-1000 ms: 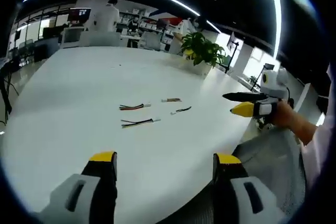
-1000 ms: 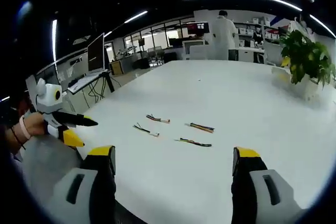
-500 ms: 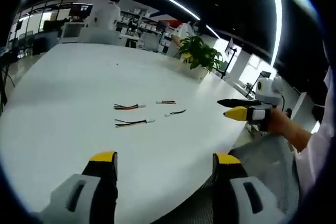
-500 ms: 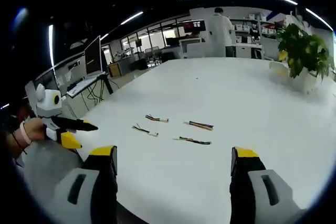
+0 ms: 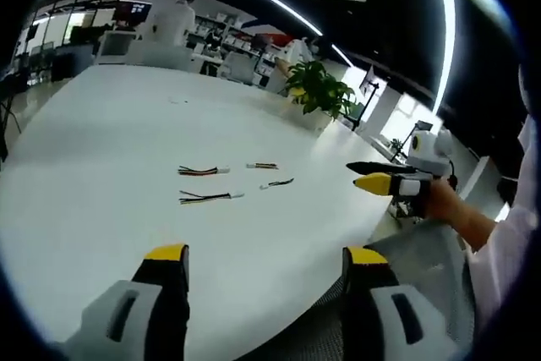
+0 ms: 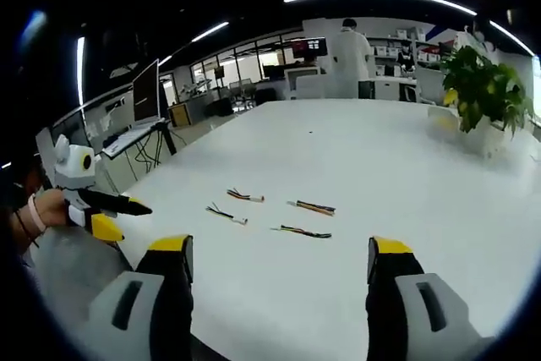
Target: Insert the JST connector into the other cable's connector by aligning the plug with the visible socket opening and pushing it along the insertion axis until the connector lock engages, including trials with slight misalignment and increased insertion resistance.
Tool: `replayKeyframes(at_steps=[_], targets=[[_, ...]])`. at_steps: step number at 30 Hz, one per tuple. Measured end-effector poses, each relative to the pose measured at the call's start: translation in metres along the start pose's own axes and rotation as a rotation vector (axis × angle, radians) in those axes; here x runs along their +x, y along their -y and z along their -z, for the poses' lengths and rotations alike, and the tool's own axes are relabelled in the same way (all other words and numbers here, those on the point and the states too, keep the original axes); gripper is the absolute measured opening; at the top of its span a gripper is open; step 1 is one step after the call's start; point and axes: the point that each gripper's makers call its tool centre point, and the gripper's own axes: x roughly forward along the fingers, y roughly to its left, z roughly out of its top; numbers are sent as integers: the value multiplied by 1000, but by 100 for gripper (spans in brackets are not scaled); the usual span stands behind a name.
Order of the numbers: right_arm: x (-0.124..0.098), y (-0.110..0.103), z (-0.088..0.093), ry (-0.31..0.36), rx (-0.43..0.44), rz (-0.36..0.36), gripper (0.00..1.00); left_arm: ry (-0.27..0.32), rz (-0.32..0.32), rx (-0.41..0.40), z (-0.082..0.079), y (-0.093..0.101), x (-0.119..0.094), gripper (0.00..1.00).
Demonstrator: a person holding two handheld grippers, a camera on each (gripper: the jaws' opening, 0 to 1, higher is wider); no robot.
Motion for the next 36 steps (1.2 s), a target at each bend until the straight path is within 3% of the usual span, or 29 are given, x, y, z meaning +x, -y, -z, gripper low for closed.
replayKeyframes(at_steps=[8,14,36], targets=[[0,-2,2,-14,-3,-5,81,-1,-12,4,1,-2,-1,71],[-2,-1,-7,28,-9,-1,79,10,-19,20,-1,-3,-1,71],[-1,-1,-4,13,-16,-3,77,-14,-24,40,2,-3,1,71]])
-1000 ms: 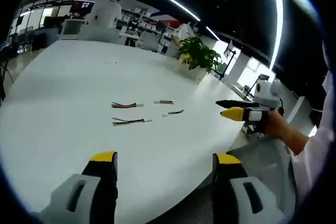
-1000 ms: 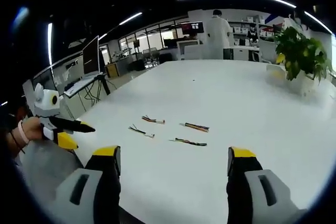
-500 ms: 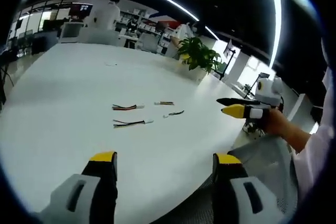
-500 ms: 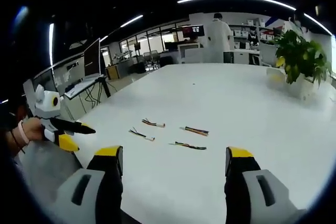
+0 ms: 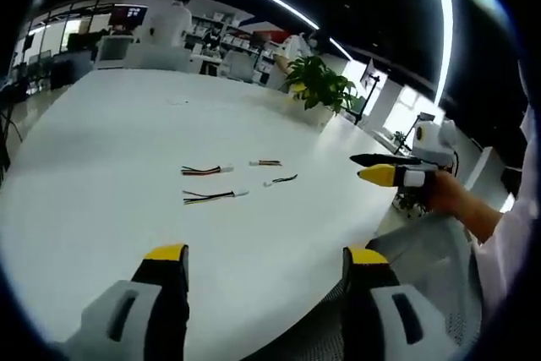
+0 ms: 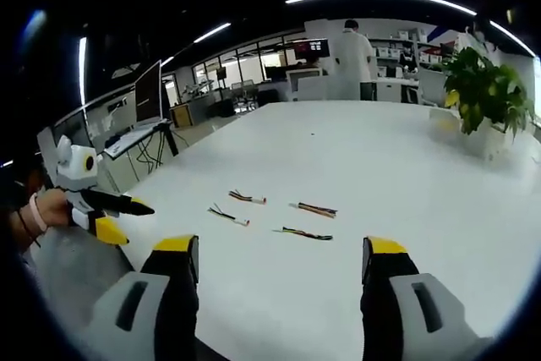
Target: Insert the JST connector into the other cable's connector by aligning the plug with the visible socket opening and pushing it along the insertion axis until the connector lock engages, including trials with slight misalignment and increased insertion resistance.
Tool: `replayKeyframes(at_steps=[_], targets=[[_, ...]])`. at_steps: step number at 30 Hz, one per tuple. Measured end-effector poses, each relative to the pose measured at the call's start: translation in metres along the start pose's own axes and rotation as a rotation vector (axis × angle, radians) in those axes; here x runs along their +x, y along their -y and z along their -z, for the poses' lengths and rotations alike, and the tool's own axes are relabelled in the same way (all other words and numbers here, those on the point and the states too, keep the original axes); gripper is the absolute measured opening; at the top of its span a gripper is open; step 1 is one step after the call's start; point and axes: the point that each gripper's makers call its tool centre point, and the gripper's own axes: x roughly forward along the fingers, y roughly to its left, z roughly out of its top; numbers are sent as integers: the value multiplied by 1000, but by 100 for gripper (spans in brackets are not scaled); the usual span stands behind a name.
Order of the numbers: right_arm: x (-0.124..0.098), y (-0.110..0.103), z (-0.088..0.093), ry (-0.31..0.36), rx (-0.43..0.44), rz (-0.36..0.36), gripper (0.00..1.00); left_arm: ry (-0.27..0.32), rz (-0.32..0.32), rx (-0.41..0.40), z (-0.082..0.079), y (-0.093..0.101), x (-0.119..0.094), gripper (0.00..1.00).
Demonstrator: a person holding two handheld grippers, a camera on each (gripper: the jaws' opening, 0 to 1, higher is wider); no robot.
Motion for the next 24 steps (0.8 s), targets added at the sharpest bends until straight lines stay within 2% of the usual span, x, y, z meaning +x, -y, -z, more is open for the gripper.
replayKeyframes(at_steps=[6,9,17,21,24], targets=[[0,-2,0,0,12,-9,77,6,-9,-11,-1,-3,-1,71],[0,-4,0,-7,-7,-16,76,1,-37,-7,0,-9,-2,71],[1,-11,0,-13,-62,-47,72,24,-47,-23,-4,-11,-4,71],[3,-2,-1,-17,-22,-43,69,22,-49,-61,-3,-14,-6,68],[5,1,-3,-20,-12,-62,66,27,-47,-57,-6,-14,-7,65]])
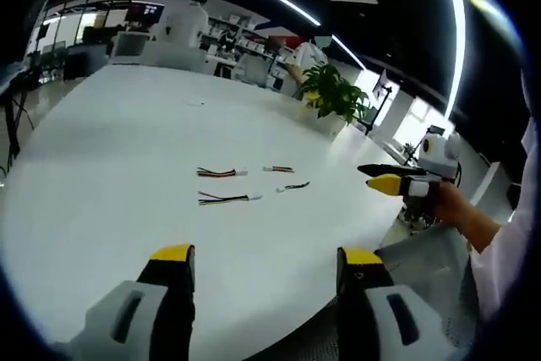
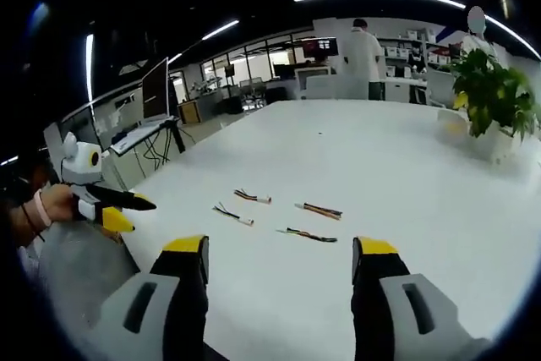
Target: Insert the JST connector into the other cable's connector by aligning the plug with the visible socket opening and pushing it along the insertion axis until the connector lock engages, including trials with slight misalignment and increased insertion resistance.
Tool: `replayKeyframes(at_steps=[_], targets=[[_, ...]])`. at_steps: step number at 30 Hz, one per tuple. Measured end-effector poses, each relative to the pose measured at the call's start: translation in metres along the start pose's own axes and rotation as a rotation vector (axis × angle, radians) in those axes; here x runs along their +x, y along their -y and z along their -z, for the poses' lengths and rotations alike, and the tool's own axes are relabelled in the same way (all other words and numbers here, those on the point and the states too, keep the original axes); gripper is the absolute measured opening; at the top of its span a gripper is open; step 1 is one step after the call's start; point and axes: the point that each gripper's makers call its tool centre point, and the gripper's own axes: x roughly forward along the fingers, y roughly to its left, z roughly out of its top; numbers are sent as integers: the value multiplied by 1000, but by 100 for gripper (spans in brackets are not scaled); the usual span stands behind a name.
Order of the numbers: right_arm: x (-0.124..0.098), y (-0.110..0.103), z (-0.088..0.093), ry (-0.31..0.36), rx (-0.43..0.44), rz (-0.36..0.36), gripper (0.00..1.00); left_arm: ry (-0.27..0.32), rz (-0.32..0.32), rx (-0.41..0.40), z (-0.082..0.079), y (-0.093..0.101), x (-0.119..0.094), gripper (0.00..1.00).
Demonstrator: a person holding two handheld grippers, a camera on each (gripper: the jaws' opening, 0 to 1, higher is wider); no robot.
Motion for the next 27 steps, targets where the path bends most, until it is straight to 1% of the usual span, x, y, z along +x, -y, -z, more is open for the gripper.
replayKeyframes(at_steps=[5,7,11,13,15,17,20,23,27], targets=[[1,3,-5,-20,-68,-12,63,-15,-3,35,-7,-1,1,65],[0,6,-8,-23,-82,-20,63,-15,-1,39,-10,-1,2,65],[-4,11,-12,-24,-89,-38,60,-26,10,58,-16,0,3,66],[-4,14,-15,-24,-74,-50,59,-34,20,73,-17,1,4,66],[-4,13,-22,-11,-63,-73,59,-38,27,79,-20,2,4,66],[-3,14,-30,5,-81,-90,59,-32,38,92,-27,4,4,66],[-2,11,-40,4,-129,-152,59,-33,57,135,-37,6,3,66],[-2,14,-49,10,-158,-166,56,-40,64,177,-42,7,3,66],[-3,18,-60,35,-166,-180,55,-36,83,195,-48,9,7,64]])
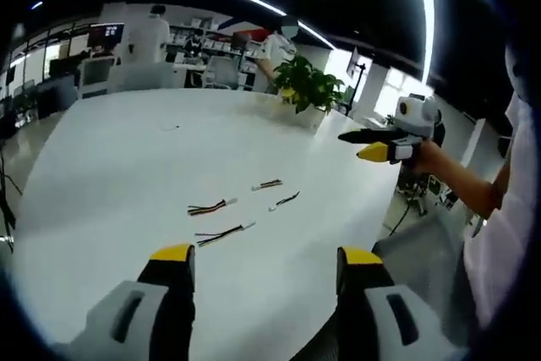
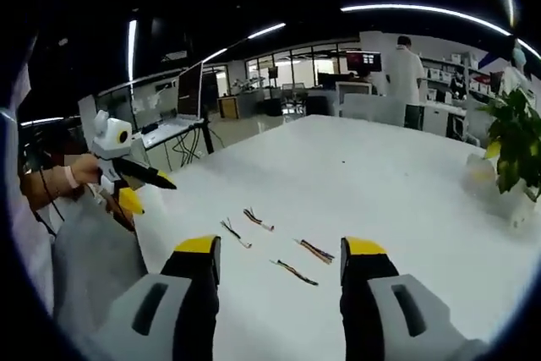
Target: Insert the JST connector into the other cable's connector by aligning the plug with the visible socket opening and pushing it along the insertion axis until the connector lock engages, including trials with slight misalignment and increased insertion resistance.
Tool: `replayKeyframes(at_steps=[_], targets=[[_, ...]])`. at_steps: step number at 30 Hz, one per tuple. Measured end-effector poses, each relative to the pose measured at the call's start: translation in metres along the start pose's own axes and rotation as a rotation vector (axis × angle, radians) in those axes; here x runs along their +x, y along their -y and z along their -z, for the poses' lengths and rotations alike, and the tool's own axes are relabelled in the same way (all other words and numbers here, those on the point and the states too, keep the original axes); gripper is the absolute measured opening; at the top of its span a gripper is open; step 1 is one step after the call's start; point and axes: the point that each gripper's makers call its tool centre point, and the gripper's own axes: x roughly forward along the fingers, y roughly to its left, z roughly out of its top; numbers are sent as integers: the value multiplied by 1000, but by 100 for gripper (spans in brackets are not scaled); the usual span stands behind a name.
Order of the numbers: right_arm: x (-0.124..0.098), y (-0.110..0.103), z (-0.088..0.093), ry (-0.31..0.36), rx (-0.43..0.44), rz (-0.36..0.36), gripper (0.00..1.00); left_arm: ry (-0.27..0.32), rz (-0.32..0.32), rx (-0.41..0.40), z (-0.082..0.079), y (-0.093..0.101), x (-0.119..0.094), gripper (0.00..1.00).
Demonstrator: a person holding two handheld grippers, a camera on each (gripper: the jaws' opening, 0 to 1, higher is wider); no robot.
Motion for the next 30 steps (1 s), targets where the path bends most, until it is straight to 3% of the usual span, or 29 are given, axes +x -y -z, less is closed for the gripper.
replayKeyframes(at_steps=[9,17,22,30], targets=[[2,0,-8,-8,-31,-39,47,38,59,47,-20,2,13,58],[5,-1,-20,-15,-107,-42,45,33,115,80,-23,5,25,56],[12,6,-26,5,-92,-48,40,35,130,94,-29,3,31,54],[27,6,-27,-17,-122,-85,37,63,145,103,-43,-5,39,50]])
